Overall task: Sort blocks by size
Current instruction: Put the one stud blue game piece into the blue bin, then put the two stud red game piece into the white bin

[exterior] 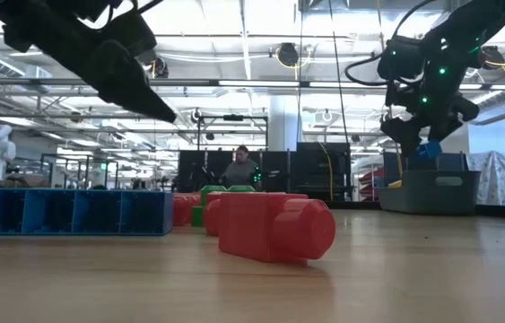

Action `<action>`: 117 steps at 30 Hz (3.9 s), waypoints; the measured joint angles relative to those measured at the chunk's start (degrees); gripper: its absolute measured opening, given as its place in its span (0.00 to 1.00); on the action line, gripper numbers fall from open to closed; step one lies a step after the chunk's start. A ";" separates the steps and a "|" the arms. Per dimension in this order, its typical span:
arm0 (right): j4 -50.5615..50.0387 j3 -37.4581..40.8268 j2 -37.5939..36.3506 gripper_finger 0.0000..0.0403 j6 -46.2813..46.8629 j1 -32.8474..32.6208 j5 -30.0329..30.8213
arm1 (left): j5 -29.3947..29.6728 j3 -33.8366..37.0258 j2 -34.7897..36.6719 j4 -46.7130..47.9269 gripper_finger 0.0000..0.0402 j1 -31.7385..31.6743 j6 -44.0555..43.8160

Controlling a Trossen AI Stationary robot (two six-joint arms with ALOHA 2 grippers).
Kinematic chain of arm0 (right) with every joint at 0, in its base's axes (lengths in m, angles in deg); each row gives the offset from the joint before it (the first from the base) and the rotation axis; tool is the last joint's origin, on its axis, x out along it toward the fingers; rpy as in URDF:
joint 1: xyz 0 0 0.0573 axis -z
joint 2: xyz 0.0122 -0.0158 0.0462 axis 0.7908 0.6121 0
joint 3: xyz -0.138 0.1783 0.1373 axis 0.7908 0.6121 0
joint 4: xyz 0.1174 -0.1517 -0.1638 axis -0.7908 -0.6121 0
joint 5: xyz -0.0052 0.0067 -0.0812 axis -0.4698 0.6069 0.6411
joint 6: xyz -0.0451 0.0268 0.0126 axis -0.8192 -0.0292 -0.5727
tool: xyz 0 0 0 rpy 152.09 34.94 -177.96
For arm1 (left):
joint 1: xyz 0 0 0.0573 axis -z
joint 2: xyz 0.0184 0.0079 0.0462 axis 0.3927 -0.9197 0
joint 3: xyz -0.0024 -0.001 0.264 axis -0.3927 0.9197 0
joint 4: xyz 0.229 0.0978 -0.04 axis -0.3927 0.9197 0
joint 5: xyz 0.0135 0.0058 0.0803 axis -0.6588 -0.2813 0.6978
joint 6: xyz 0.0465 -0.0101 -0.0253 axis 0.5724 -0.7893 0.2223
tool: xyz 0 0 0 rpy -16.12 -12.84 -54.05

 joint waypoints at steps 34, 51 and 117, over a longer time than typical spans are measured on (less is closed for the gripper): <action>44.46 0.00 4.39 0.77 -3.83 -21.51 -10.45 | -2.13 -4.88 0.00 28.87 0.70 -3.26 -16.91; 47.76 0.00 4.59 0.77 -8.22 -25.00 -15.19 | -13.75 -4.87 -11.16 19.06 0.72 -9.36 0.99; 44.10 0.00 4.52 0.77 -8.05 -26.51 -14.93 | -17.25 -4.87 -22.67 11.34 0.46 -12.00 1.48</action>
